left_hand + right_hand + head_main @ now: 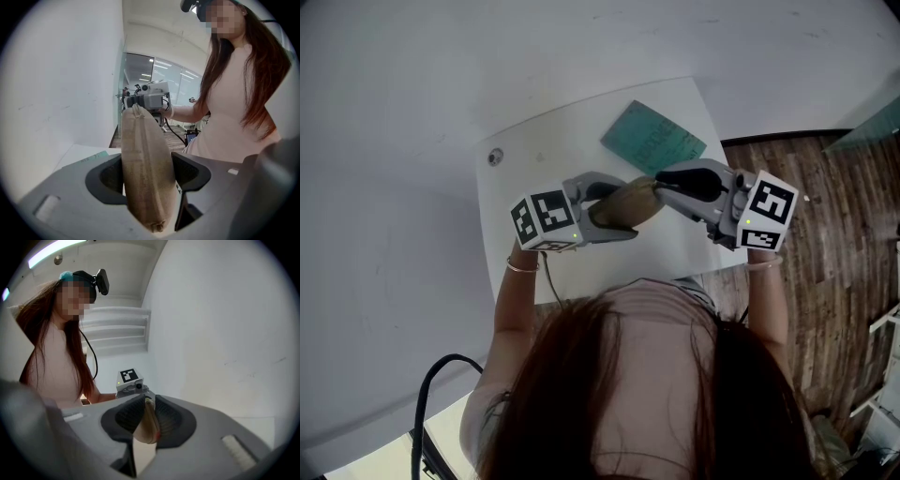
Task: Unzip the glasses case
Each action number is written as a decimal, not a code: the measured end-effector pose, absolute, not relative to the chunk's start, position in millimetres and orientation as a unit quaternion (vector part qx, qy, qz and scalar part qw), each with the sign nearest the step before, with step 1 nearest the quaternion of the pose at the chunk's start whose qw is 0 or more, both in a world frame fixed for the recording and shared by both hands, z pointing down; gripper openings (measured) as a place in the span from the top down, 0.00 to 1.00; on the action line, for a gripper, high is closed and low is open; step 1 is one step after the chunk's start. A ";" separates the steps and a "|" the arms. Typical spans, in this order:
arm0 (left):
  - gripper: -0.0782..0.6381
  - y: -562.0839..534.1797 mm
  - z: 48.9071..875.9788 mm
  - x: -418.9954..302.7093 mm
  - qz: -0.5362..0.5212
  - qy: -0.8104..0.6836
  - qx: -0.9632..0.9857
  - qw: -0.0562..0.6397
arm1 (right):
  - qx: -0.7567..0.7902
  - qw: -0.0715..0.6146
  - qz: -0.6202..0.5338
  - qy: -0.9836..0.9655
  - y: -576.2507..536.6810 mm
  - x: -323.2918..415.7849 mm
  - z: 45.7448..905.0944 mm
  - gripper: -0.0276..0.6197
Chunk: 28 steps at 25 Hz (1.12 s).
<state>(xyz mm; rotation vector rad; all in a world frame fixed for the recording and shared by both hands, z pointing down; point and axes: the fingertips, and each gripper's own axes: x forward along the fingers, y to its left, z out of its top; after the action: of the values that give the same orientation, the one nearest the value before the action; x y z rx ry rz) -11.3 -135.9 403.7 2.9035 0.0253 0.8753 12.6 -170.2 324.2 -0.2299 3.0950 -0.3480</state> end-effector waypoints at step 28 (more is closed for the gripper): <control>0.47 -137.9 392.6 -16.5 0.276 0.017 0.960 0.041 | -0.039 -0.016 -0.074 0.996 -161.9 3.3 313.5 0.75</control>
<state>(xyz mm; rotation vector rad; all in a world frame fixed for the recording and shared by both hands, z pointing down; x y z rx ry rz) -16.5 -137.9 392.6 2.9400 0.0513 0.8449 3.3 -161.9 313.5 -0.1233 3.1618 -0.2338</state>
